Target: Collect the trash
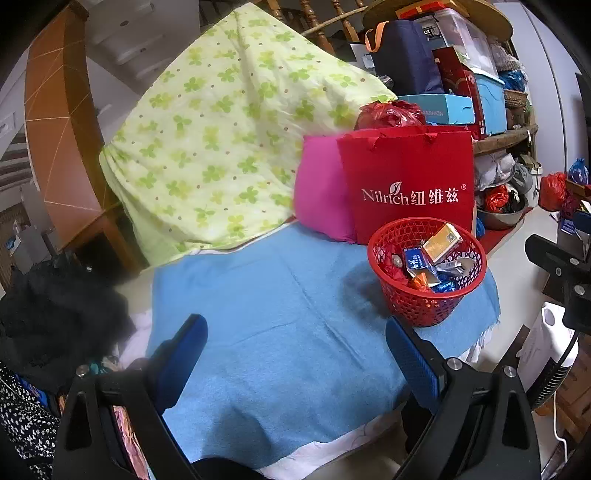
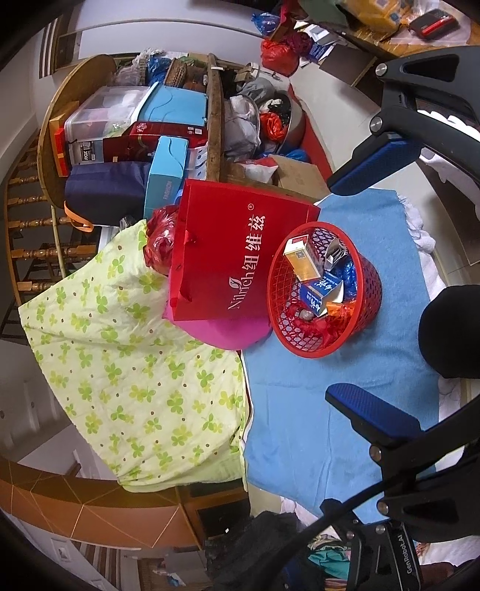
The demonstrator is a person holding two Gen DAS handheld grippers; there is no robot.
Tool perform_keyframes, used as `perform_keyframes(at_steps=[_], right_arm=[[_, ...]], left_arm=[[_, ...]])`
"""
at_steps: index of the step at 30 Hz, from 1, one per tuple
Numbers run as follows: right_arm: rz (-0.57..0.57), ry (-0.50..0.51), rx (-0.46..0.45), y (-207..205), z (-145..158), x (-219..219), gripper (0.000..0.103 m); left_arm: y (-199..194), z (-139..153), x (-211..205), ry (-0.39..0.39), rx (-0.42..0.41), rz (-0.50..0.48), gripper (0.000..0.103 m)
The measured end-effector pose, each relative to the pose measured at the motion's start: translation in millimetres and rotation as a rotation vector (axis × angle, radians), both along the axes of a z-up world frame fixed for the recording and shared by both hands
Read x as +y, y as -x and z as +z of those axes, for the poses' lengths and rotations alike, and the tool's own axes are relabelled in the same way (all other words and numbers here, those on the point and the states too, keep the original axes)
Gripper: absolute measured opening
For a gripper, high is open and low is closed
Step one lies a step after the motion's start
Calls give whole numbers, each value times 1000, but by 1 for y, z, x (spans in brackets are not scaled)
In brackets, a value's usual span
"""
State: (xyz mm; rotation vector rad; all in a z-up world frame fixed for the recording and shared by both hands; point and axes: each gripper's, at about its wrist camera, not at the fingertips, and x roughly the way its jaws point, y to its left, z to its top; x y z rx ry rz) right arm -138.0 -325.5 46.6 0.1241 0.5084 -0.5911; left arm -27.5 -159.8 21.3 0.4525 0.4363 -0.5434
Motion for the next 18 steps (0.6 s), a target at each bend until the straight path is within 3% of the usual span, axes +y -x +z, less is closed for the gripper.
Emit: perform_keyframes(at_steps=[18], right_arm=[[-1, -19, 11, -1, -5, -5, 103]], left_arm=[[2, -2, -2, -23, -4, -17, 97]])
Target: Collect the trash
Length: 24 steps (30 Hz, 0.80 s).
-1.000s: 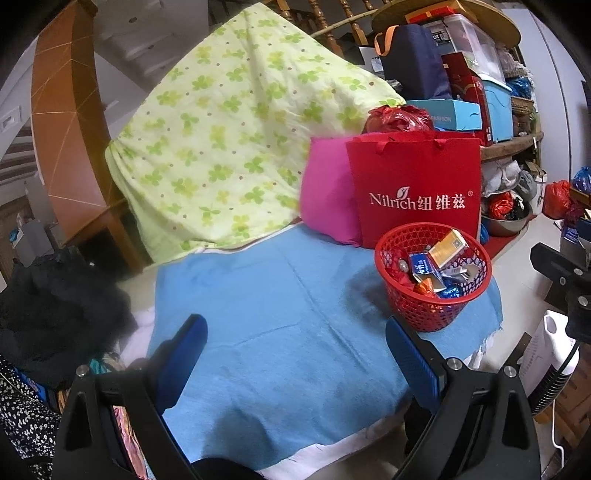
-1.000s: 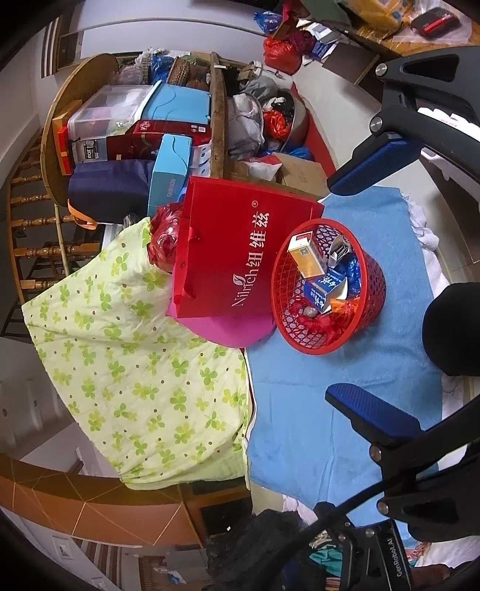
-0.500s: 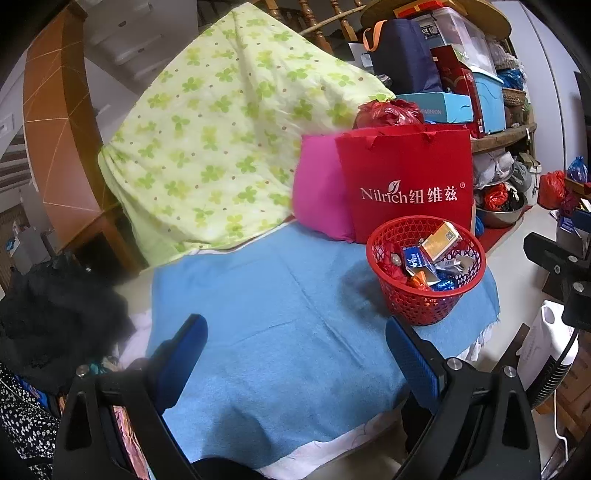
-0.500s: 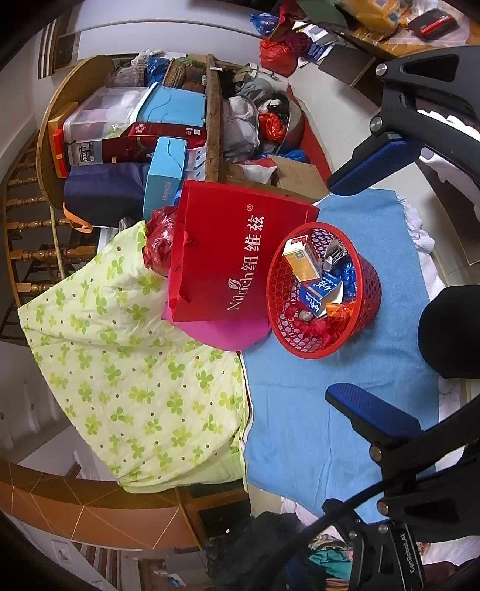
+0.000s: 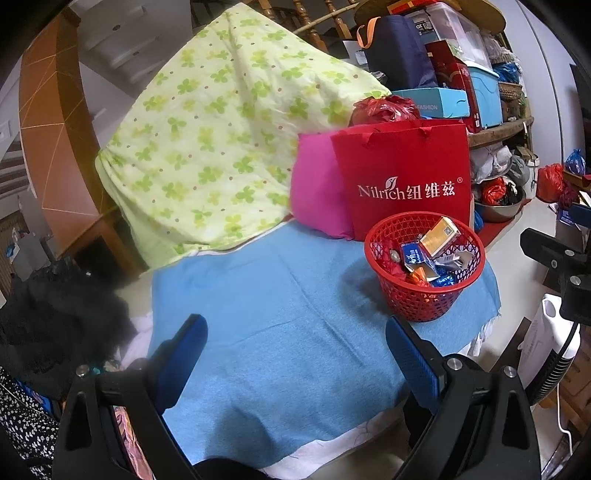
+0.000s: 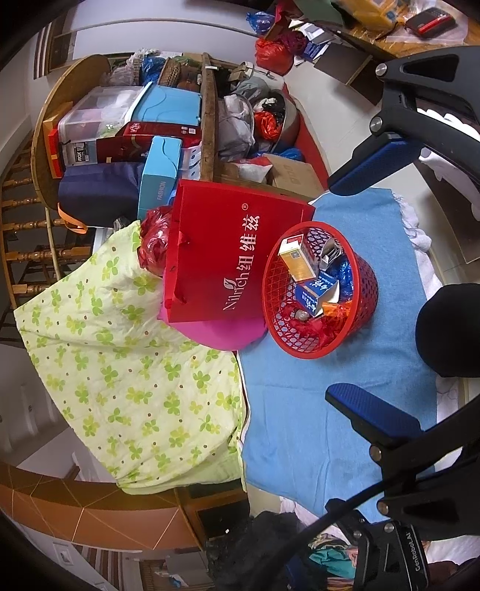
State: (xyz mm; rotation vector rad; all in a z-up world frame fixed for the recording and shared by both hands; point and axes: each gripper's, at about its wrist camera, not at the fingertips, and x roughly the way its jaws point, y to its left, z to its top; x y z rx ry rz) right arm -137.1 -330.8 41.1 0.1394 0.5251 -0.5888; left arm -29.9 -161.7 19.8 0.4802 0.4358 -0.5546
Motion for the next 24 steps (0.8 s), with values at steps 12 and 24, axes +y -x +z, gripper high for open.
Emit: perform_keyframes(at_steps=[12, 24], right_arm=[[-4, -9, 7, -1, -4, -5, 103], [-4, -24, 16, 0, -7, -8, 103]], left_arm=[[1, -2, 0, -10, -4, -8, 97], [0, -9, 4, -21, 2, -24, 97]])
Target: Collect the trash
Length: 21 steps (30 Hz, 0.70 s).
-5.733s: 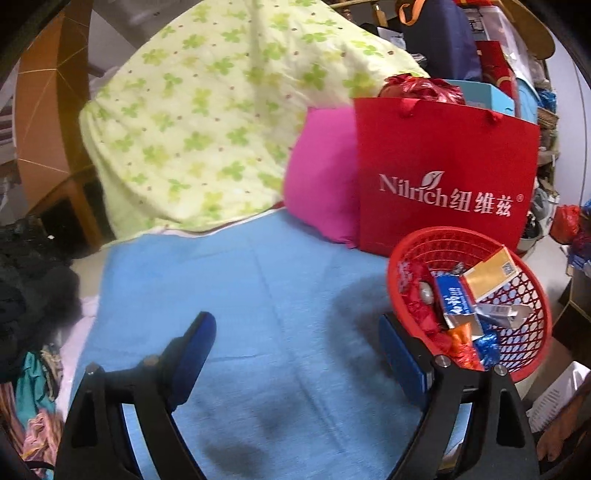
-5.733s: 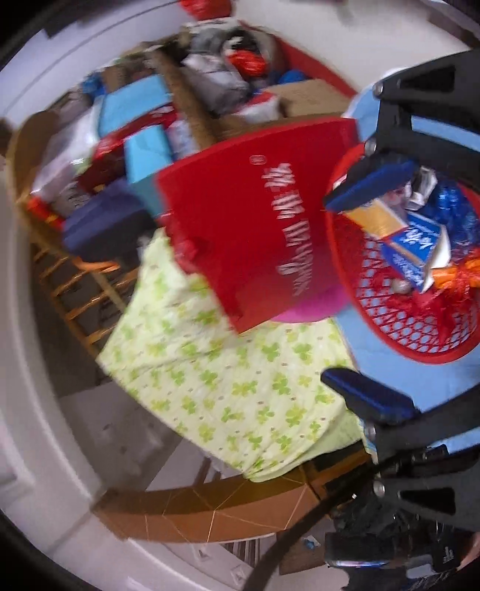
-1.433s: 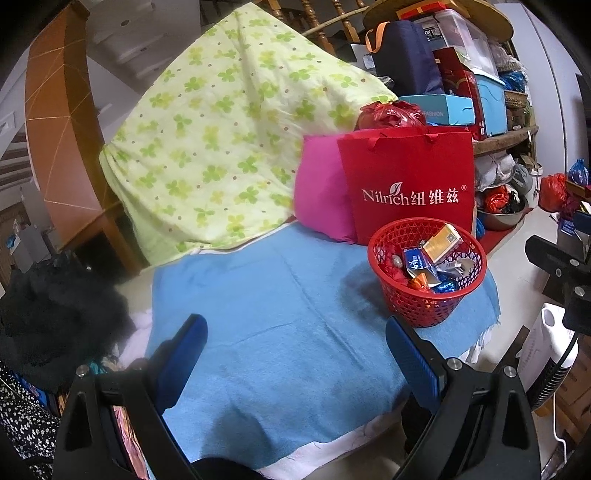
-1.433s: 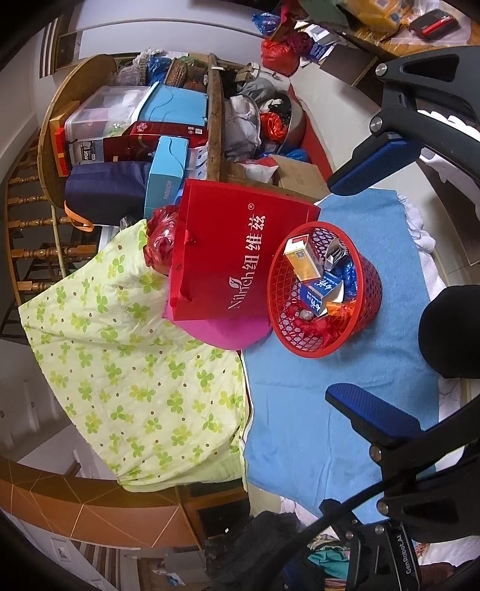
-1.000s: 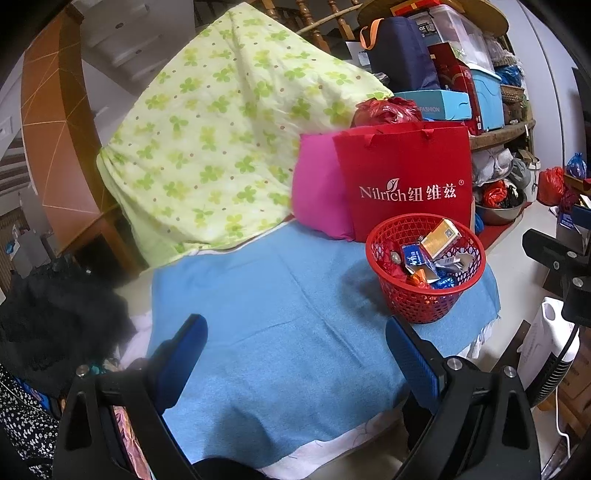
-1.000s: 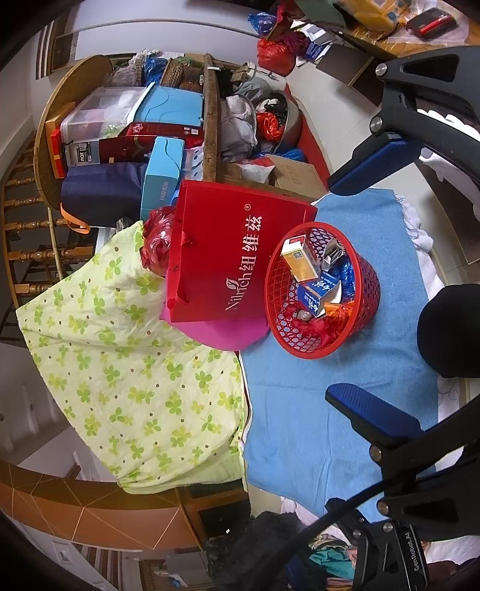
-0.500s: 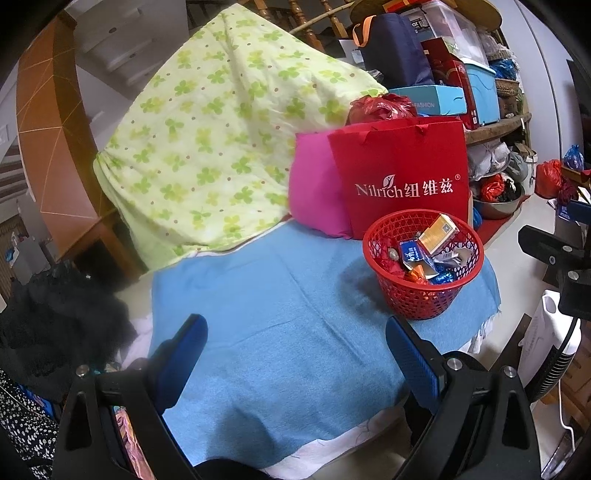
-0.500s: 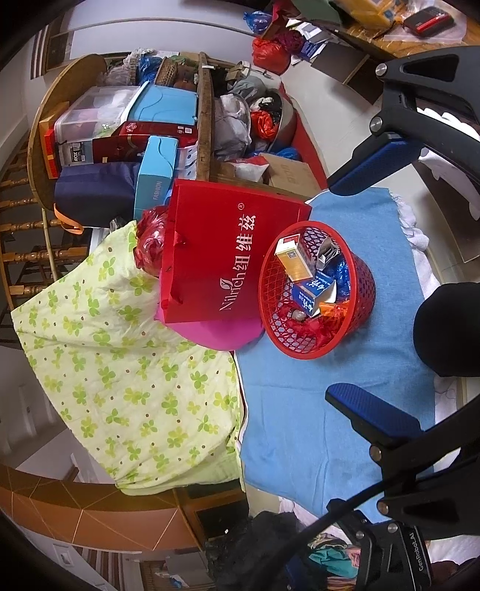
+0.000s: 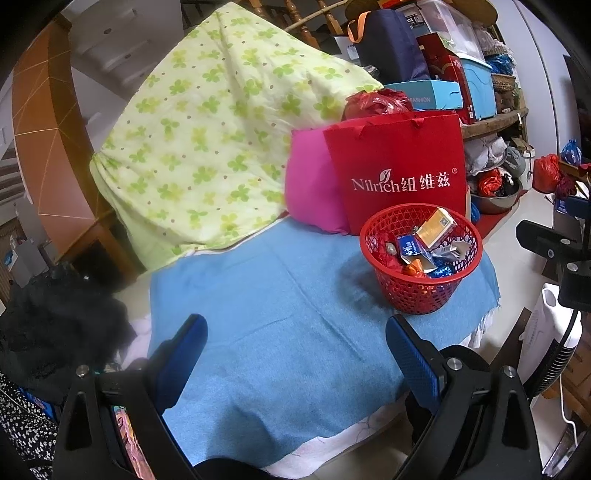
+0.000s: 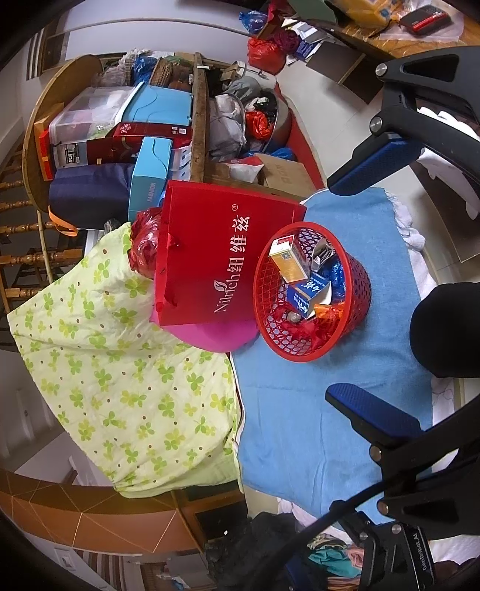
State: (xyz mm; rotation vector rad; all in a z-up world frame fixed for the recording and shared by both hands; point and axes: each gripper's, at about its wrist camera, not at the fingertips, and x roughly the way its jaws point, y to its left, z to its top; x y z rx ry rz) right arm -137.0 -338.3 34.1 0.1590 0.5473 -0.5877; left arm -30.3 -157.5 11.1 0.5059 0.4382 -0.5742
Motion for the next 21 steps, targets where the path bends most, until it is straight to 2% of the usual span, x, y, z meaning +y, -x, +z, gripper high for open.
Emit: perform_keyframes(at_steps=[21], right_arm=[[10, -7, 16, -5, -4, -1, 103]], left_arm=[[-3, -7, 4, -17, 16, -2, 97]])
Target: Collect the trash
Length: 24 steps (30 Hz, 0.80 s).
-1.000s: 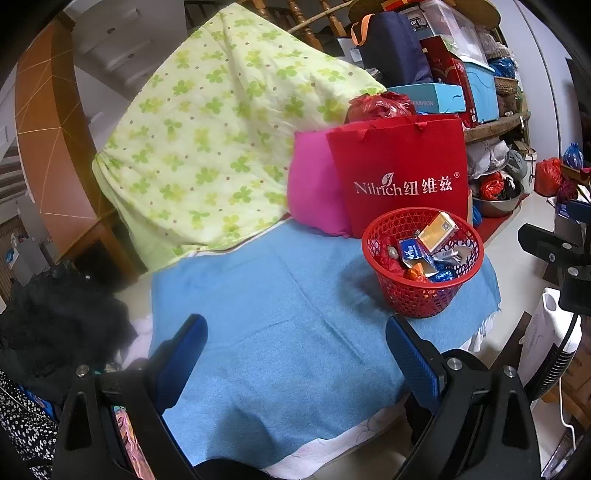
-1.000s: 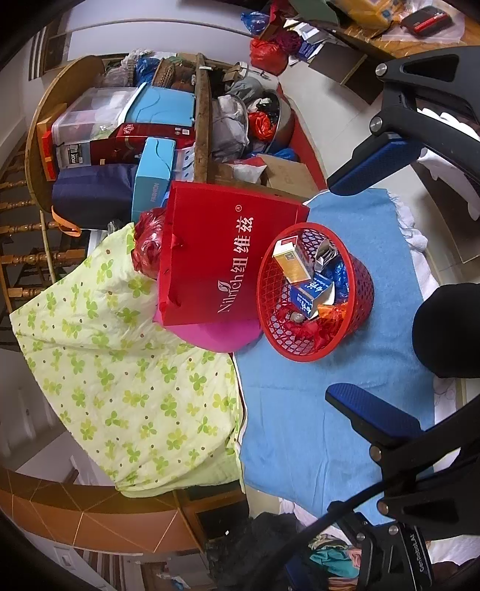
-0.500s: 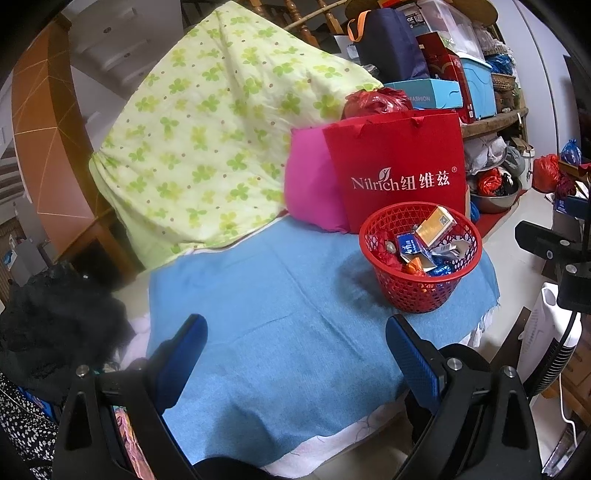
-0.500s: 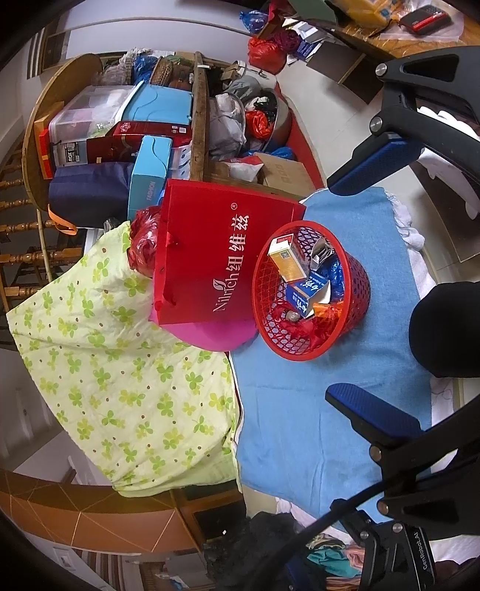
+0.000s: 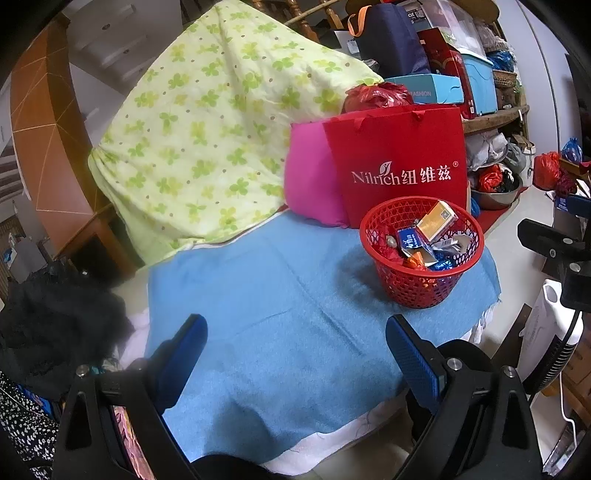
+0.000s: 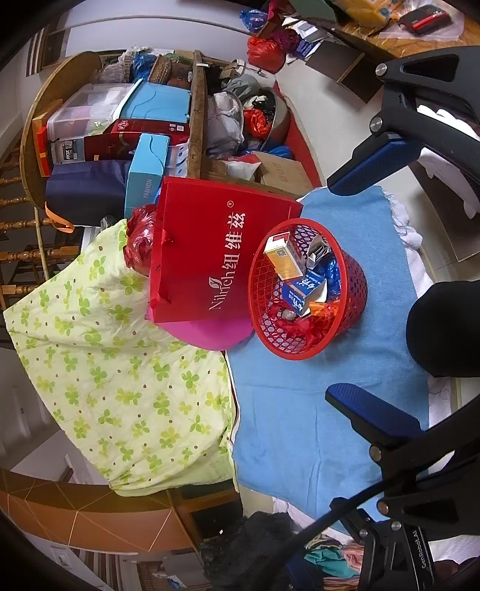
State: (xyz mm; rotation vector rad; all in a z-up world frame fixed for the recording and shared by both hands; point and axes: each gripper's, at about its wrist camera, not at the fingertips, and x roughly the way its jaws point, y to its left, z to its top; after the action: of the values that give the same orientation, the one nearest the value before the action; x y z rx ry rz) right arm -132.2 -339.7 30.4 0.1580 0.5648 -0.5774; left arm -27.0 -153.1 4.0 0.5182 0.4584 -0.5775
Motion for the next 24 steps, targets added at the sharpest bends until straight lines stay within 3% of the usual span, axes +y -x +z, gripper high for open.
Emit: perform_keyframes(at_steps=[24], right_arm=[[5, -9, 9, -1, -7, -2, 103]], left_arm=[[0, -5, 2, -22, 7, -10, 97]])
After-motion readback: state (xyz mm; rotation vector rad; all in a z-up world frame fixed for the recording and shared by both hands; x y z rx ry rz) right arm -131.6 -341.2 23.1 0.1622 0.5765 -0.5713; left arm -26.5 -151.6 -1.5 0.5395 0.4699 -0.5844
